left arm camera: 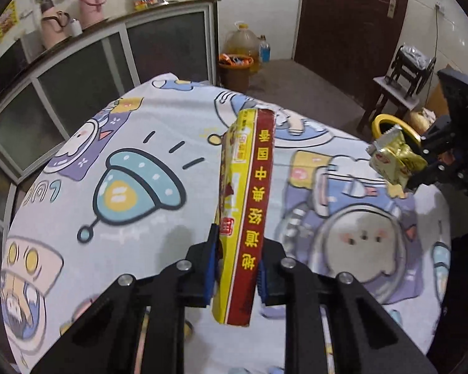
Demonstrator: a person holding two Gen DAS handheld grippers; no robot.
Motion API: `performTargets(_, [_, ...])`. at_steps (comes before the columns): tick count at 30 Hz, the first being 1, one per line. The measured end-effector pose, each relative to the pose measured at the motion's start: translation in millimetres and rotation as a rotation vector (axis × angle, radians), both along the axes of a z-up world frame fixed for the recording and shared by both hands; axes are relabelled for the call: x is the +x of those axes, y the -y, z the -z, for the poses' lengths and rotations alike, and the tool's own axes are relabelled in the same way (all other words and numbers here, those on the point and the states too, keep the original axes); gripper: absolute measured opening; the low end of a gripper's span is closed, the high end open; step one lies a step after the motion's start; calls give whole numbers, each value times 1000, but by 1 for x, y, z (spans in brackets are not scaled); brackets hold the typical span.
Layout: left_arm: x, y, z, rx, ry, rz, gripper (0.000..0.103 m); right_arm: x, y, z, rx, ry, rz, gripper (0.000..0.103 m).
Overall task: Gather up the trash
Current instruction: 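Carry the snack box and foil wrapper over the yellow-rimmed bin with both tools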
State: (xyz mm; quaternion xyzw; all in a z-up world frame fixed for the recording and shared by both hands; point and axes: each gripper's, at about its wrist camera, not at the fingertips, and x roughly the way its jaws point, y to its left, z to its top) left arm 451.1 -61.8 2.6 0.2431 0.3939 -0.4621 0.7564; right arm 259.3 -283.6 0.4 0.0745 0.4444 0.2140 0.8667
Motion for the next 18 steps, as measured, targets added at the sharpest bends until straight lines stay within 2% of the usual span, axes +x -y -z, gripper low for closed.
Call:
performTargets(5, [-49,-11,-12,-20,12,-20,19,-34,4,-9,37,22,10,7])
performTargets(13, [-121,-5,-9,-44,14,-18,19,-71,14,-10,65,26,21,7])
performTargets(18, [-157,6,-3,-57,56,-82,20,-89,27,-2,66,17,47,7])
